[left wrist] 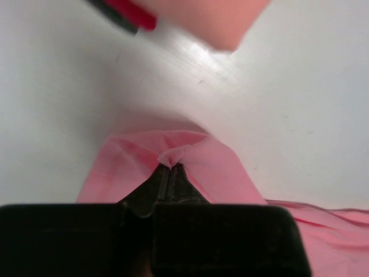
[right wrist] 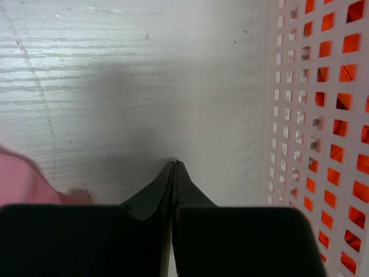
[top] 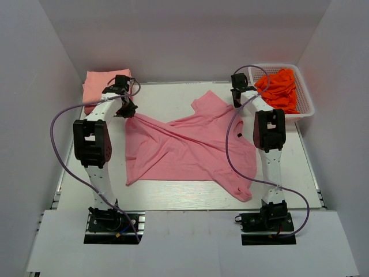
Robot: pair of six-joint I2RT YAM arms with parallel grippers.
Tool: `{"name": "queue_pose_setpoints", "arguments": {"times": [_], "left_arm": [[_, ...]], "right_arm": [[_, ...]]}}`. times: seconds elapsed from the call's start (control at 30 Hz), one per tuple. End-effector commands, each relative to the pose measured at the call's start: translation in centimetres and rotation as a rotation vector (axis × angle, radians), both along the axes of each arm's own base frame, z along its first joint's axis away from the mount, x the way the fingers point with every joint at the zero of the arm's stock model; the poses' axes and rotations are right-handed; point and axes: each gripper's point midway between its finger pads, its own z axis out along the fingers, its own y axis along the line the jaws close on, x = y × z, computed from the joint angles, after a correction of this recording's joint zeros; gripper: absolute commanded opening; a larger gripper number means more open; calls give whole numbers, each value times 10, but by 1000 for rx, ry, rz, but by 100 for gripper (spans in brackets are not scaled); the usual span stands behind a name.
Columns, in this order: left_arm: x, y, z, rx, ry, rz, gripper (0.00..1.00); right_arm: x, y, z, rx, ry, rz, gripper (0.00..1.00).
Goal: Fold and stack the t-shirts
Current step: Flatten out the tshirt
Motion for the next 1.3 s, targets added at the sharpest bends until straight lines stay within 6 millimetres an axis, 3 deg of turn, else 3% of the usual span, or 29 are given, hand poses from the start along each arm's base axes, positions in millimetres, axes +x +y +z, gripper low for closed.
{"name": "queue_pose_setpoints", "arguments": {"times": [0.0, 0.17, 0.27, 0.3, 0.33, 0.37, 0.4, 0.53, 0.57, 0.63, 0.7, 0.73, 0.77, 0.83, 0.87, 0.97, 1.1, 1.27], "left_arm": [[34, -3, 38, -20, -148, -60, 0], [53, -20, 39, -90, -185, -130, 1], [55, -16, 29, -68, -142, -116, 24], [57, -14, 33, -59, -151, -111, 27], [58, -12, 29, -47, -141, -103, 32], [56, -5, 23, -42, -122, -74, 47], [59, -3, 27, -34, -134, -69, 53], [62, 2, 28, -36, -145, -50, 58], [62, 2, 28, -36, -145, -50, 58], [54, -3, 32, -58, -141, -64, 58], [40, -8, 19, -83, -110, -89, 55], [34, -9, 24, -91, -117, -94, 53], [21, -13, 9, -113, -81, -105, 52], [15, -17, 6, -138, -89, -119, 50], [12, -21, 10, -156, -99, -130, 50], [-2, -25, -6, -157, -78, -140, 49], [7, -38, -10, -190, -119, -186, 45], [24, -37, -7, -171, -173, -200, 45]], "right_arm": [[18, 11, 14, 44, -64, 23, 0], [21, 33, 34, 86, -72, 153, 0], [21, 53, 59, 188, -104, 216, 23], [19, 62, 61, 228, -98, 244, 30], [20, 64, 74, 237, -122, 248, 41], [18, 64, 76, 242, -117, 249, 43], [16, 66, 77, 246, -115, 252, 46], [7, 67, 92, 273, -119, 248, 55], [5, 63, 101, 262, -135, 231, 57], [-4, 58, 90, 247, -110, 217, 63], [-13, 54, 95, 241, -113, 212, 71], [-19, 57, 88, 254, -93, 225, 72], [-26, 57, 88, 257, -84, 227, 72], [-33, 60, 90, 274, -77, 256, 75], [-42, 65, 76, 289, -46, 276, 75], [-49, 66, 71, 298, -36, 301, 76], [-49, 64, 54, 299, -4, 290, 76], [-53, 64, 41, 308, 28, 271, 76]]}}
